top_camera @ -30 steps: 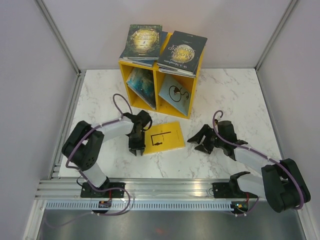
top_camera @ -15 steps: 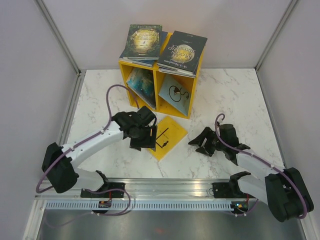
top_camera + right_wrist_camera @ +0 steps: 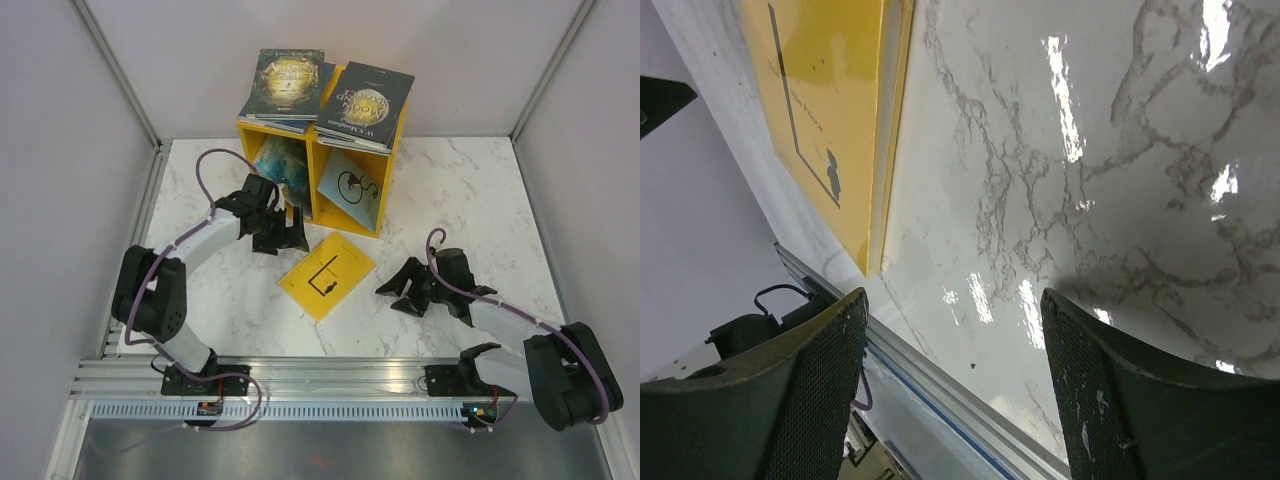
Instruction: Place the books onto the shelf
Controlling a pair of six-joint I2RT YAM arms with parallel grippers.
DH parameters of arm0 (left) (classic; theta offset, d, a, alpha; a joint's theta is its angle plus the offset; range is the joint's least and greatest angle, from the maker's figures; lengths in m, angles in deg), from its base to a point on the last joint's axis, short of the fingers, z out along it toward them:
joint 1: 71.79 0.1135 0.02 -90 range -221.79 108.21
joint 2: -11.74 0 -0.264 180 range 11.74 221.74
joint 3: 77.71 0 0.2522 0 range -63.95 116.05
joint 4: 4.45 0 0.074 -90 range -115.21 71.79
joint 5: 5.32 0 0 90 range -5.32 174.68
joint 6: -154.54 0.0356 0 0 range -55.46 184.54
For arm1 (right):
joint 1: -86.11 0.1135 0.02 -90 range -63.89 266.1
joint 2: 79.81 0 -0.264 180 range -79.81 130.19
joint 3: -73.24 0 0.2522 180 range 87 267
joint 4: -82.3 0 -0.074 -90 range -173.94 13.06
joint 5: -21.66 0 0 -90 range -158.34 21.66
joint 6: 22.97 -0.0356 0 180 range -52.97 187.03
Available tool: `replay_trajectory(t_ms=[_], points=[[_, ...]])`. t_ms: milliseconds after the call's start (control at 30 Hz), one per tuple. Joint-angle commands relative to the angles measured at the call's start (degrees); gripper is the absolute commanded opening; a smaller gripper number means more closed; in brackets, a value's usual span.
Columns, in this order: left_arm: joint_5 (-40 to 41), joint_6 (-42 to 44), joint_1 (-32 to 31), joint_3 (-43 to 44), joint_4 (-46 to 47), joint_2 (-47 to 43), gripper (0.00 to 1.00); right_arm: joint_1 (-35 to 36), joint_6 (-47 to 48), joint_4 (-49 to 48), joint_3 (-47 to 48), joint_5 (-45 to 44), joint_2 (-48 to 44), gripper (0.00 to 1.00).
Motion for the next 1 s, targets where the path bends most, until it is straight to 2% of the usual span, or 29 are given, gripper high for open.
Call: replay_trajectory(t_ms=[0,300,567,733,967], points=[[-12.43,6.97,0.25,0.31,13.13,4.11,1.00,0.12,1.75,-0.57,2.95,-0.09,3.42,0.74],[-14.37,5.91,-0.19,-6.63,21.40,9.83,0.97,0.21,3.95,-3.38,8.39,0.00,17.57,0.73],[-20.60,3.11,-3.87,-15.15,27.11,11.32,0.97,0.65,-2.01,-13.83,11.13,-1.67,29.42,0.72],[-27.11,-2.95,-8.71,-18.50,34.22,10.63,0.96,3.10,-5.18,-19.63,10.25,-1.85,34.19,0.71],[-30.72,-17.98,-11.00,-27.01,55.12,7.64,0.96,6.19,-7.56,-22.02,6.12,-2.64,32.88,0.70]])
